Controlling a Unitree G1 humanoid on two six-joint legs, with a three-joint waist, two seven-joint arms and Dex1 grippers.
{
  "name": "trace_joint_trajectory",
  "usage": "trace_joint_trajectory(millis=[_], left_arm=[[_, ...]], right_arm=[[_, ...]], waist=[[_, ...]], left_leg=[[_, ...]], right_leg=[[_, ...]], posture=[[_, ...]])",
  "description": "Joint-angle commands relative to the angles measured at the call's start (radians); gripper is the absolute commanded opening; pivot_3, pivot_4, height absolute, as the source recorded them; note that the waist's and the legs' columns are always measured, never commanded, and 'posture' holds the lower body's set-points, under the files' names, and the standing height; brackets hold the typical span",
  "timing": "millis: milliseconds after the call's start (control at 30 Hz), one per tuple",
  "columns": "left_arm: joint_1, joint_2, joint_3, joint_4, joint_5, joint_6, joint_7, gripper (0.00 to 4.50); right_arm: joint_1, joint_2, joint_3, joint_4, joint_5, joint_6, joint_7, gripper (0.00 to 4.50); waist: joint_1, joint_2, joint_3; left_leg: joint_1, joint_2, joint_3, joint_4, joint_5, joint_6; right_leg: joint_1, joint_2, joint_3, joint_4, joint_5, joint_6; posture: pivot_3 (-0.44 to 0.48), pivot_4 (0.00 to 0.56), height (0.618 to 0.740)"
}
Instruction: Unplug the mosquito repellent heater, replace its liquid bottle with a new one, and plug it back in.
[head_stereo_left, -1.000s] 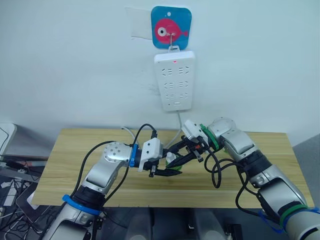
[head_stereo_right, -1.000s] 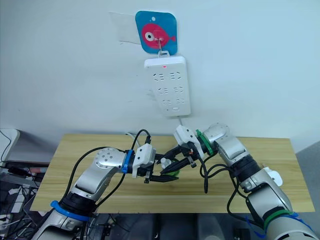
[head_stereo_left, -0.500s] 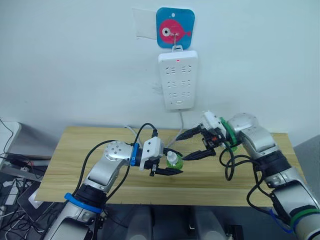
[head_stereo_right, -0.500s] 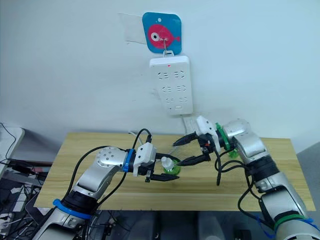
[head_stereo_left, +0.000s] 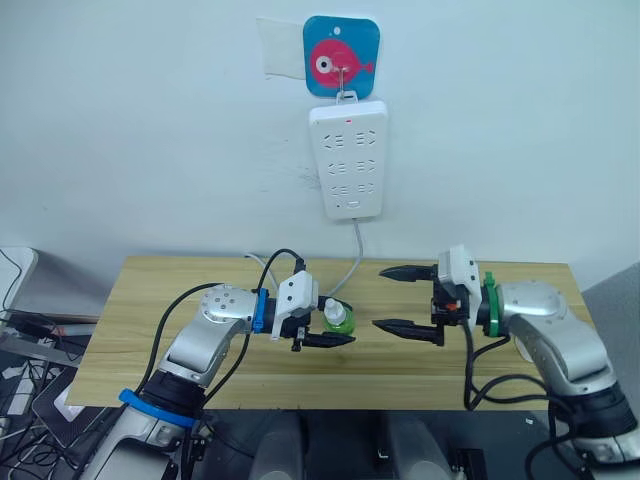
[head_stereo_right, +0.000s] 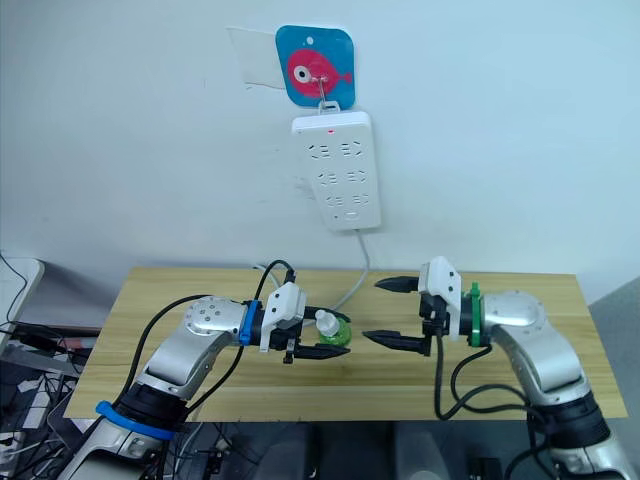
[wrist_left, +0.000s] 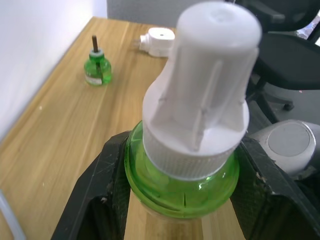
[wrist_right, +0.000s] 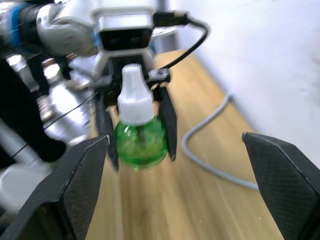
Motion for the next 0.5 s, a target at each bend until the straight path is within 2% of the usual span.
trace_joint_trajectory(millis=[33, 200, 500], left_arm=[[-0.008, 0.006, 0.007, 0.000, 0.008, -0.007, 0.006, 2.25], [-0.027, 0.006, 0.001, 0.026, 0.023, -0.016, 0.000, 2.25], [-0.055, 0.005, -0.012, 0.054, 0.049, -0.041, -0.019, 2.25]], right_arm=[[0.036, 0.049, 0.017, -0.087, -0.021, 0.008, -0.116, 4.47], [0.070, 0.101, 0.112, -0.147, -0.055, 0.025, -0.192, 4.47], [0.008, 0.217, 0.280, -0.150, -0.165, 0.077, -0.351, 4.47]], waist=[[0.000, 0.000, 0.000], [-0.005, 0.000, 0.000], [-0.012, 0.000, 0.000]], left_leg=[[0.000, 0.000, 0.000, 0.000, 0.000, 0.000], [0.000, 0.000, 0.000, 0.000, 0.000, 0.000], [0.000, 0.000, 0.000, 0.000, 0.000, 0.000]], right_leg=[[0.000, 0.000, 0.000, 0.000, 0.000, 0.000], [0.000, 0.002, 0.000, 0.000, 0.000, 0.000], [0.000, 0.003, 0.000, 0.000, 0.000, 0.000]], posture=[[-0.094, 0.238, 0.740], [-0.098, 0.235, 0.740], [-0.097, 0.231, 0.740]])
